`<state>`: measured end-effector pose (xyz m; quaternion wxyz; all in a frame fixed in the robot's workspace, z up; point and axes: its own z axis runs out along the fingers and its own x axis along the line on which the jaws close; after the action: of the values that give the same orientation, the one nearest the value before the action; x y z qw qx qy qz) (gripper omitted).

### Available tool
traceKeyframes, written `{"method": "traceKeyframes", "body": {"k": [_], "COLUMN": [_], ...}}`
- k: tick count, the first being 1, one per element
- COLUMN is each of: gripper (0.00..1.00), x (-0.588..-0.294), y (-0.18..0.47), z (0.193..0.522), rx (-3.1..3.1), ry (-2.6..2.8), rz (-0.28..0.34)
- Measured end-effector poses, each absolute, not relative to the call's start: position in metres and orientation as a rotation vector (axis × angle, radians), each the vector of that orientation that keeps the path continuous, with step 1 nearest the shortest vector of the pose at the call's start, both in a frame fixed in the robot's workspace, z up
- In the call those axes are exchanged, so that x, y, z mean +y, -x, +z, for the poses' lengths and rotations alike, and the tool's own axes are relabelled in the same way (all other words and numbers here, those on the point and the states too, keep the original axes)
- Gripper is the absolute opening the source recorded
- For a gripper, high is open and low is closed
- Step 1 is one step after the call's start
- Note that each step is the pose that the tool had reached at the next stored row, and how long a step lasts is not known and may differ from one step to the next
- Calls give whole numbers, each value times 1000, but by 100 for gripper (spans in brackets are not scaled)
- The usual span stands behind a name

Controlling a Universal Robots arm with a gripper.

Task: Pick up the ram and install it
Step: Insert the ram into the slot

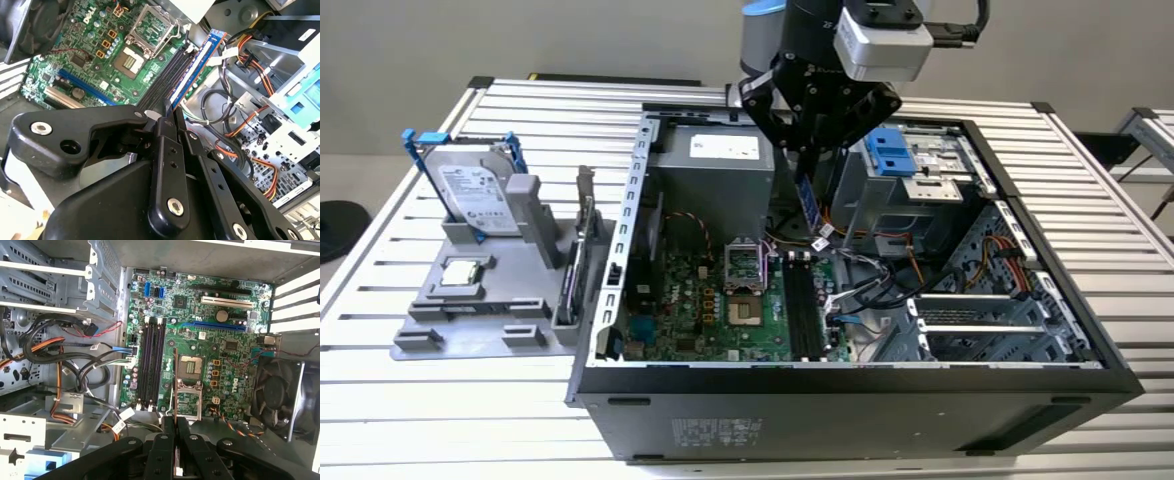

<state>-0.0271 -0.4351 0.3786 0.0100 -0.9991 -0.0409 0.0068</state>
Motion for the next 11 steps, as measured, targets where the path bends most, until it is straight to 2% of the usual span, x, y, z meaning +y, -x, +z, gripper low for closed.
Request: {"method": "traceKeyframes", "body": {"k": [11], "gripper": [0], "x": [-435], "y": [26], "z": [377], "rx": [-128], "ry": [3119], "rz": [21]}}
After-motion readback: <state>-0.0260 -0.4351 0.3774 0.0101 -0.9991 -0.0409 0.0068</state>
